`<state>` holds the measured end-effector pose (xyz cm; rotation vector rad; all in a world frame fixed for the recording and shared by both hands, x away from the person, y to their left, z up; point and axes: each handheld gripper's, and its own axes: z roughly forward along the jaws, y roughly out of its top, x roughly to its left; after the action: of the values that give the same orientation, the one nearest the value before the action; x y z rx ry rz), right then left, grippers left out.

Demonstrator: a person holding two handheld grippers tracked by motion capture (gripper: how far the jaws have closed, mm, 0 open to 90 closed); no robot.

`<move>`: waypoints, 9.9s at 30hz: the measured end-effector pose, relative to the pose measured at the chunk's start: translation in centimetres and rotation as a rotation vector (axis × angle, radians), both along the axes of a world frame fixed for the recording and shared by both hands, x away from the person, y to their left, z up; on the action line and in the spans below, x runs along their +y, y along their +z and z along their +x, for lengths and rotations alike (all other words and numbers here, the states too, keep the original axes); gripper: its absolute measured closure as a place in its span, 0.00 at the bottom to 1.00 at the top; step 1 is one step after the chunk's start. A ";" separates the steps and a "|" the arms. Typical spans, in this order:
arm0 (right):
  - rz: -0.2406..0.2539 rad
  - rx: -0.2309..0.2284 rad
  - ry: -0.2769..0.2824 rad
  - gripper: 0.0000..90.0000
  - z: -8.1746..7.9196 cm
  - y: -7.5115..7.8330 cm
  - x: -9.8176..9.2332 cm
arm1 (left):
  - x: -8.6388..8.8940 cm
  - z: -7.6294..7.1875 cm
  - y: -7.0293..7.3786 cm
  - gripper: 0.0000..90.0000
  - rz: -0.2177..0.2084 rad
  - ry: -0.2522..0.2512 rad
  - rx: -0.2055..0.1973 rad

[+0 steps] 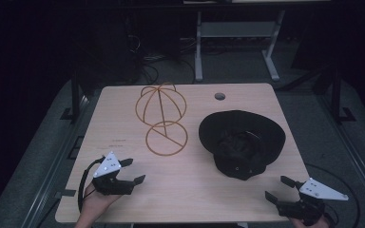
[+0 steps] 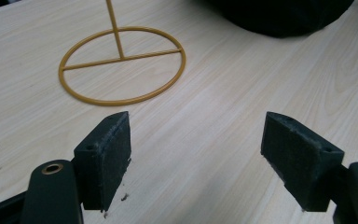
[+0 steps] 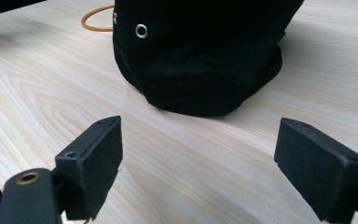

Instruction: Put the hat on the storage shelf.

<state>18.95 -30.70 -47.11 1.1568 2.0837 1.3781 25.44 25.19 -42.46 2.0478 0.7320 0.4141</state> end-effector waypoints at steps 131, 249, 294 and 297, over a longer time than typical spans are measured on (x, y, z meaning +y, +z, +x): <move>0.082 -0.078 0.028 0.16 2.1 0.6 2.1 | -25.2 4.8 7.7 0.95 -0.004 -0.502 0.039; 0.011 -0.245 0.234 0.96 9.3 19.4 4.5 | -7.6 2.6 0.2 0.52 0.034 -0.209 0.037; 0.055 -0.224 0.348 0.96 14.5 25.3 11.5 | -7.4 2.8 -0.9 0.50 0.068 -0.223 0.045; 0.065 -0.221 0.354 0.96 14.9 25.6 11.8 | -7.3 2.7 -0.9 0.49 0.070 -0.229 0.044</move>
<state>33.82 -18.88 -21.51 0.6389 2.1638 1.6568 28.18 17.90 -43.33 2.1827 0.5071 0.2680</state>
